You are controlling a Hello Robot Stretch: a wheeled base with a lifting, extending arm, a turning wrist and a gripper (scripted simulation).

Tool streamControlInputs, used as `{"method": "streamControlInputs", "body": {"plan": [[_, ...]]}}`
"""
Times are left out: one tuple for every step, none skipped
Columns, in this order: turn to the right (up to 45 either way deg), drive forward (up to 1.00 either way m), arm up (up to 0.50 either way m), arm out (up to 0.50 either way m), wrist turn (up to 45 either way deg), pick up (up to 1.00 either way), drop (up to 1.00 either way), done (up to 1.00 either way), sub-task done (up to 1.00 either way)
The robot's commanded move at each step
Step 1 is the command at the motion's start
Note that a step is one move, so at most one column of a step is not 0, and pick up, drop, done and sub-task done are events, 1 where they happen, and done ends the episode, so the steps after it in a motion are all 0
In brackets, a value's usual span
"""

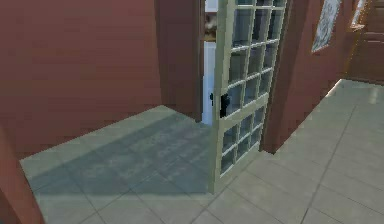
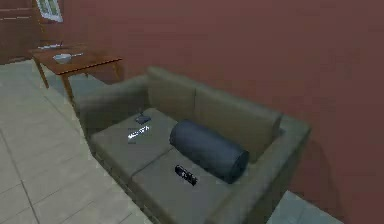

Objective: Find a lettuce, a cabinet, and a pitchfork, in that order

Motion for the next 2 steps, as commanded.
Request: {"method": "streamControlInputs", "body": {"plan": [[0.0, 0.65, 0.0, 0.0, 0.0, 0.0, 0.0, 0.0, 0.0], [-45.0, 0.0, 0.0, 0.0, 0.0, 0.0, 0.0, 0.0, 0.0]]}}
